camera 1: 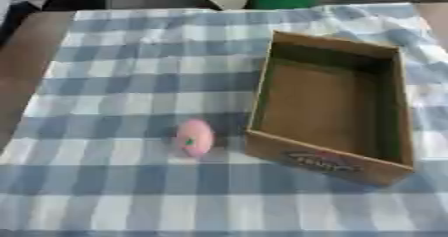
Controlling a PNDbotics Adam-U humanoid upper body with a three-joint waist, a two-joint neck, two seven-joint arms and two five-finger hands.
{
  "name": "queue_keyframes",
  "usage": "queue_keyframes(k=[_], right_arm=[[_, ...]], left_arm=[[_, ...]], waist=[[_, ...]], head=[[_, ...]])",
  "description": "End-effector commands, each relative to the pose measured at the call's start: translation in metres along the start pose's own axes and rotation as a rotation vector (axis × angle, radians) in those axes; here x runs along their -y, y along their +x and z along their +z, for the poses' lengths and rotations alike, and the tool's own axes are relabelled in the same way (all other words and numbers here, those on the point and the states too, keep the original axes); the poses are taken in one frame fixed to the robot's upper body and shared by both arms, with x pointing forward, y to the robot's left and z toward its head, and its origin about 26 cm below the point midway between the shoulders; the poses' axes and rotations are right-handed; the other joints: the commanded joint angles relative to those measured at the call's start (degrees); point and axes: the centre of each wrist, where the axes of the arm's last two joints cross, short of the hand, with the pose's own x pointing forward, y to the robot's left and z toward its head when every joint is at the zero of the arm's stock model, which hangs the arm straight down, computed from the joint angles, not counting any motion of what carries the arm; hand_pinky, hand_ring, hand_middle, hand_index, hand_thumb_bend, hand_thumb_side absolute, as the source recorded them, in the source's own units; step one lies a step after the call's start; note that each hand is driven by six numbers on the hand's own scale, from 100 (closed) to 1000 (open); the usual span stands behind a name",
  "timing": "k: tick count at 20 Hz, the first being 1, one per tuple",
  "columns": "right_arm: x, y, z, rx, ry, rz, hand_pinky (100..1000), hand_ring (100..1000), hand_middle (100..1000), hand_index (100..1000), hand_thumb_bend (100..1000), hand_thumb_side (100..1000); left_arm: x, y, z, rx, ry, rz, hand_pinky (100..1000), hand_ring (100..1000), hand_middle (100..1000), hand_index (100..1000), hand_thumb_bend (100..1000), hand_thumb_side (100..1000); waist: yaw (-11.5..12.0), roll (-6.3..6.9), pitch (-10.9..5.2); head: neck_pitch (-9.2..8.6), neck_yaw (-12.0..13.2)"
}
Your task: Pick up objects on the table and place them in the box.
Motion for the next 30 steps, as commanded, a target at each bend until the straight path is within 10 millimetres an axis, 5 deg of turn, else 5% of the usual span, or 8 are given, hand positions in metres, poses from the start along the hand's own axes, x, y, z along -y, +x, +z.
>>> queue_keyframes(k=[1,10,30], right_arm=[[0.0018,0.0048,-0.0064,0.026,0.020,0.010,859,874,566,882,100,1000],[0.0010,0.0045,-0.0059,0.024,0.022,0.009,859,872,565,885,100,1000],[-0.0001,0.0040,-0.0057,0.024,0.026,0.010,862,874,561,886,100,1000]], left_arm=[[-0.0003,0.0068,-0.0078,0.036,-0.014,-0.001,581,471,542,687,166,682],[-0.0004,0.0070,-0.0083,0.036,-0.019,0.000,582,469,540,686,167,682],[0.0018,0.0081,-0.0110,0.047,-0.049,-0.012,582,474,555,708,188,696]], waist=[[0.0,-0.19,-0.99],[0.1,-0.40,-0.91],[-0.2,-0.21,-0.24]], head=[[0.32,-0.6],[0.46,-2.7],[1.35,0.7]])
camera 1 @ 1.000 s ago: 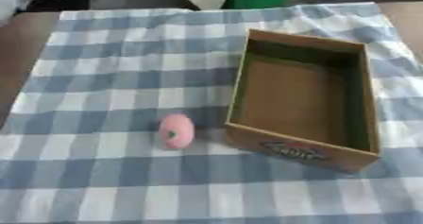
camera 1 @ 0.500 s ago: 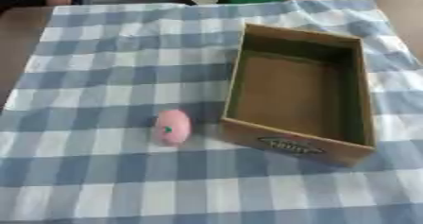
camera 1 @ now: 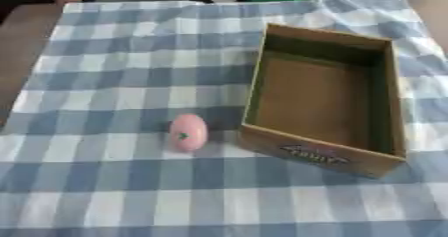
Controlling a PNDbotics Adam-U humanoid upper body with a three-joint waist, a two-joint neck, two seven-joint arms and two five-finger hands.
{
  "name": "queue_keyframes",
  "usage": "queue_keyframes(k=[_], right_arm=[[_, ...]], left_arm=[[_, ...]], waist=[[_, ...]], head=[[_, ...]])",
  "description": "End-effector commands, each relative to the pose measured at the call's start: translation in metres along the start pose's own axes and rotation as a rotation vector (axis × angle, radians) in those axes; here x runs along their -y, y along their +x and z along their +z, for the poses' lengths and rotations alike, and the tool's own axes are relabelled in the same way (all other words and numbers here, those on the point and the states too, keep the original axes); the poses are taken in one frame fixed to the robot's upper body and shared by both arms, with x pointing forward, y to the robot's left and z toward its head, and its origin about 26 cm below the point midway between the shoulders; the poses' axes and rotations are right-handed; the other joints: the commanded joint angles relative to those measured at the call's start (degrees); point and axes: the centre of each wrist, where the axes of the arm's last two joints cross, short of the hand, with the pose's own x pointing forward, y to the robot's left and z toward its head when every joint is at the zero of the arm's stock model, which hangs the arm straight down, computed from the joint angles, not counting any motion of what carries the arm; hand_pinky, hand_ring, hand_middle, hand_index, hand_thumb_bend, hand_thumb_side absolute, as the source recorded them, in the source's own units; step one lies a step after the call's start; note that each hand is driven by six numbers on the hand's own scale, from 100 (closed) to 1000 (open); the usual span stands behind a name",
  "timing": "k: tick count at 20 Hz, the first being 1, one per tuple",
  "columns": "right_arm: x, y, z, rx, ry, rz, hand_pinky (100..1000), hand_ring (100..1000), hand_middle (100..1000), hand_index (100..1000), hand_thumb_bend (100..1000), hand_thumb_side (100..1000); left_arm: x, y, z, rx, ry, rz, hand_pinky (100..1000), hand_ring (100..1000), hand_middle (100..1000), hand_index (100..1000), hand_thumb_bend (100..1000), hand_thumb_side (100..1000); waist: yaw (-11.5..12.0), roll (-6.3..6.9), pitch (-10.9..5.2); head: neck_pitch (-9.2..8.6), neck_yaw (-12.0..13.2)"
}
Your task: Pick up objects on the table and place them in the box.
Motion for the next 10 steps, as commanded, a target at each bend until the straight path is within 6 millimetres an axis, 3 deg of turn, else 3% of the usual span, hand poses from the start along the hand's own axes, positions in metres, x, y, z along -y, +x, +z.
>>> queue_keyframes(k=[1,5,10], right_arm=[[0.001,0.004,-0.006,0.023,0.020,0.014,862,874,561,886,100,1000],[0.001,0.005,-0.006,0.023,0.023,0.014,862,874,561,886,100,1000],[0.002,0.005,-0.006,0.015,0.033,0.015,862,874,560,886,100,1000]], left_arm=[[0.000,0.008,-0.010,0.044,-0.026,-0.014,582,475,557,710,192,700],[0.001,0.012,-0.019,0.092,-0.067,-0.052,549,475,557,723,229,748],[0.020,0.026,-0.046,0.256,-0.216,-0.080,502,492,612,777,319,821]], waist=[[-0.1,-0.01,-0.65],[-0.2,0.12,-0.69],[-0.1,0.71,-1.04]], head=[[0.25,0.9],[-0.06,1.2],[-0.31,1.2]])
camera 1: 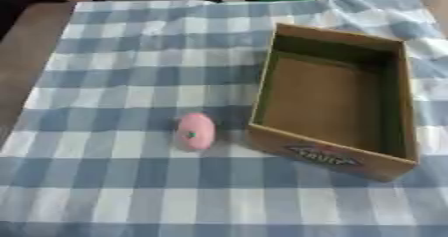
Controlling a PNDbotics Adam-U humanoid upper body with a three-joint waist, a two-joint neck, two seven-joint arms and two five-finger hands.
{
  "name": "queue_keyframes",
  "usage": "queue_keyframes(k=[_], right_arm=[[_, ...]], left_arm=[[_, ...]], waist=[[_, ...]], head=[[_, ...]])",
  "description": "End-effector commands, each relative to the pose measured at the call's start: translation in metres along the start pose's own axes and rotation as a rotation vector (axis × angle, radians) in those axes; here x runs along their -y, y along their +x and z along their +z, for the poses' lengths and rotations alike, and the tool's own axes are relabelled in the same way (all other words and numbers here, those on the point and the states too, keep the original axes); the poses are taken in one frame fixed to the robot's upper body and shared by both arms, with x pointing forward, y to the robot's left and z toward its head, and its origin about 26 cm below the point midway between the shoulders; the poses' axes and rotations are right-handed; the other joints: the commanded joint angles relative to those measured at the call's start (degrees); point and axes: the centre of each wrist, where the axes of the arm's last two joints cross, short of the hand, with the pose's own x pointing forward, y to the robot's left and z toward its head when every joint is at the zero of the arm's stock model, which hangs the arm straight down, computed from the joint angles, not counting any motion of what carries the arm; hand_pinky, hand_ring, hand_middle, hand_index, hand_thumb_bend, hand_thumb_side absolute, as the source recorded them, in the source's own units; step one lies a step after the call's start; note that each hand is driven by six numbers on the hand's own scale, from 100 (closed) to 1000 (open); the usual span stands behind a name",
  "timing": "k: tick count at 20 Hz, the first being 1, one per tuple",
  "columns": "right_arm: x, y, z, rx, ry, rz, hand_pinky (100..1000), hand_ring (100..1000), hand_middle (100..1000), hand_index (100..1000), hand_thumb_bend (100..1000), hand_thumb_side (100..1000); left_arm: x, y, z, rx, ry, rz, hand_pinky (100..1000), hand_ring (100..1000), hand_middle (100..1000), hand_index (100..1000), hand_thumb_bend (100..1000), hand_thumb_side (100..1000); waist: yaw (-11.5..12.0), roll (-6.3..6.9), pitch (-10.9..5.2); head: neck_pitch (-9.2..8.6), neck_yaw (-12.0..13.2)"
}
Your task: Pick up objects on the table and place them in the box.
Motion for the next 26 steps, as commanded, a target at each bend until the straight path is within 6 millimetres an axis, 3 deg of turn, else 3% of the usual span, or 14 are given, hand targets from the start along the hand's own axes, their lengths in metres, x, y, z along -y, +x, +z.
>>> queue_keyframes(k=[1,3,6,14,20,24,26], right_arm=[[0.002,0.005,-0.007,0.017,0.031,0.016,862,874,560,886,100,1000],[0.002,0.005,-0.007,0.017,0.035,0.015,862,874,561,886,100,1000],[0.001,0.005,-0.008,0.017,0.043,0.009,861,872,561,884,100,1000],[0.000,0.005,-0.008,0.017,0.060,0.000,862,873,559,884,100,1000],[0.000,0.005,-0.008,0.012,0.082,0.001,863,873,558,885,100,1000],[-0.002,0.004,-0.008,0.008,0.091,-0.009,865,874,557,885,100,1000],[-0.003,0.004,-0.008,0.007,0.093,-0.016,865,874,557,884,100,1000]], left_arm=[[0.008,0.013,-0.025,0.122,-0.128,-0.033,499,499,626,793,348,837],[0.016,0.018,-0.033,0.141,-0.214,-0.056,495,507,646,815,392,857],[0.029,0.017,-0.041,0.133,-0.354,-0.107,442,495,647,810,535,912],[0.070,0.017,-0.071,0.214,-0.687,-0.234,450,532,671,849,692,973],[0.088,0.008,-0.088,0.325,-0.930,-0.348,435,606,744,904,758,992],[0.095,0.002,-0.101,0.364,-1.073,-0.450,457,660,777,902,691,995],[0.099,0.000,-0.111,0.394,-1.143,-0.507,462,667,777,900,706,960]], waist=[[0.0,0.08,-1.14],[0.0,0.25,-1.29],[-0.5,0.42,-1.42],[-1.3,0.53,-1.55],[-1.3,1.17,-1.61],[-1.6,1.04,-1.67],[-1.8,0.82,-1.68]], head=[[-0.31,0.1],[-0.23,0.0],[-0.23,0.0],[-0.72,0.0],[-0.70,-0.3],[-0.82,0.0],[-0.94,0.1]])
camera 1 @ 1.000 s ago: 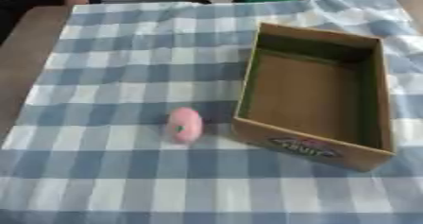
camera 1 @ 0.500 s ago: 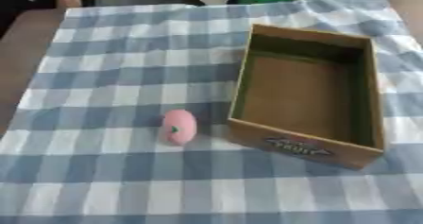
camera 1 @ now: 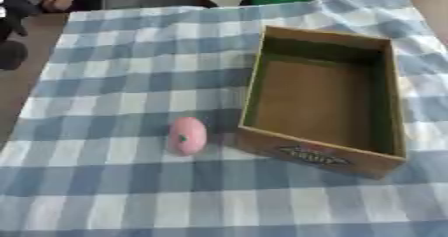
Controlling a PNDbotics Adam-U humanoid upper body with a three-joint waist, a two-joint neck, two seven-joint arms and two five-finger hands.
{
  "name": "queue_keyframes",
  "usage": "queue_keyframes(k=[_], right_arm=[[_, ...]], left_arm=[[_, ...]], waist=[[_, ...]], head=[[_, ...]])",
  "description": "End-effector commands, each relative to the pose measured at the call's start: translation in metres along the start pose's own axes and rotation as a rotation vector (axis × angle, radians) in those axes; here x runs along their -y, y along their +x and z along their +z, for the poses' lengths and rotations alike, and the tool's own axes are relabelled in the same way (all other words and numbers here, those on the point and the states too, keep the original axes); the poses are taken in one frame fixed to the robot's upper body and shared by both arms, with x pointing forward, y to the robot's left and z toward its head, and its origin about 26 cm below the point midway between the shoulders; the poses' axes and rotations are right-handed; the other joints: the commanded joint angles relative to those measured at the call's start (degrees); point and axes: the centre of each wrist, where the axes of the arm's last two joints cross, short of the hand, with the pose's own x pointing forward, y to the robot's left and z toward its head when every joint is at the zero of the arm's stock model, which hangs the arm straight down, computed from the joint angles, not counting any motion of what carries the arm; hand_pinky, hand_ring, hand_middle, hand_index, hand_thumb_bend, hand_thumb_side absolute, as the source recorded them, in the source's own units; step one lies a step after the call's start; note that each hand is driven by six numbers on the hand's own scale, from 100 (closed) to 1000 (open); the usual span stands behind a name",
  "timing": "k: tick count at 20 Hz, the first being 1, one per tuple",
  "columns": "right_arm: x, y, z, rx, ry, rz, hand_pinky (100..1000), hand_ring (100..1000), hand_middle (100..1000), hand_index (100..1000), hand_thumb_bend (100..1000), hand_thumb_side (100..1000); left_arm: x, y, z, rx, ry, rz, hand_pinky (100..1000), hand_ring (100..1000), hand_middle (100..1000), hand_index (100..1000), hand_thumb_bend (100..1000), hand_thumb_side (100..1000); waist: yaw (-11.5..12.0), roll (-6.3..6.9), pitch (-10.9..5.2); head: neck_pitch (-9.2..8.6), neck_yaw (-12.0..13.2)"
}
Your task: Pick up objects on the table and place them in the box.
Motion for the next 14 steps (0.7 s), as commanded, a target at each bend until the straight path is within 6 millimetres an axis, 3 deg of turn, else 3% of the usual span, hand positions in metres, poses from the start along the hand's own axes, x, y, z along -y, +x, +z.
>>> queue_keyframes(k=[1,3,4,8,12,14], right_arm=[[0.002,0.005,-0.006,0.021,0.030,0.002,865,874,556,885,100,1000],[0.000,0.004,-0.007,0.022,0.031,-0.005,866,874,556,885,100,1000],[0.000,0.004,-0.007,0.022,0.031,-0.008,866,874,556,885,100,1000],[0.000,0.004,-0.006,0.020,0.028,-0.011,867,874,555,884,100,1000],[0.000,0.004,-0.004,0.015,0.022,-0.009,869,875,554,885,100,1000],[0.000,0.004,-0.004,0.014,0.021,-0.009,869,875,554,884,100,1000]], left_arm=[[-0.020,-0.008,-0.009,0.024,-0.131,-0.128,461,668,775,900,715,946],[-0.025,-0.010,-0.016,0.052,-0.209,-0.185,464,672,776,903,756,909],[-0.023,-0.010,-0.020,0.069,-0.245,-0.201,469,676,778,903,827,855],[0.003,-0.006,-0.033,0.118,-0.376,-0.209,481,685,784,916,935,728],[0.032,0.000,-0.042,0.132,-0.474,-0.156,492,691,790,938,846,662],[0.042,0.003,-0.047,0.137,-0.502,-0.123,497,692,790,942,843,634]], waist=[[-0.2,-0.39,-1.14],[-0.4,-0.58,-1.07],[-0.5,-0.62,-1.06],[-0.5,-0.73,-1.08],[-0.2,-0.83,-1.04],[-0.2,-0.87,-1.01]], head=[[-0.73,0.3],[-0.83,0.4],[-0.84,0.5],[-0.49,0.2],[-0.18,-0.3],[-0.16,-0.3]])
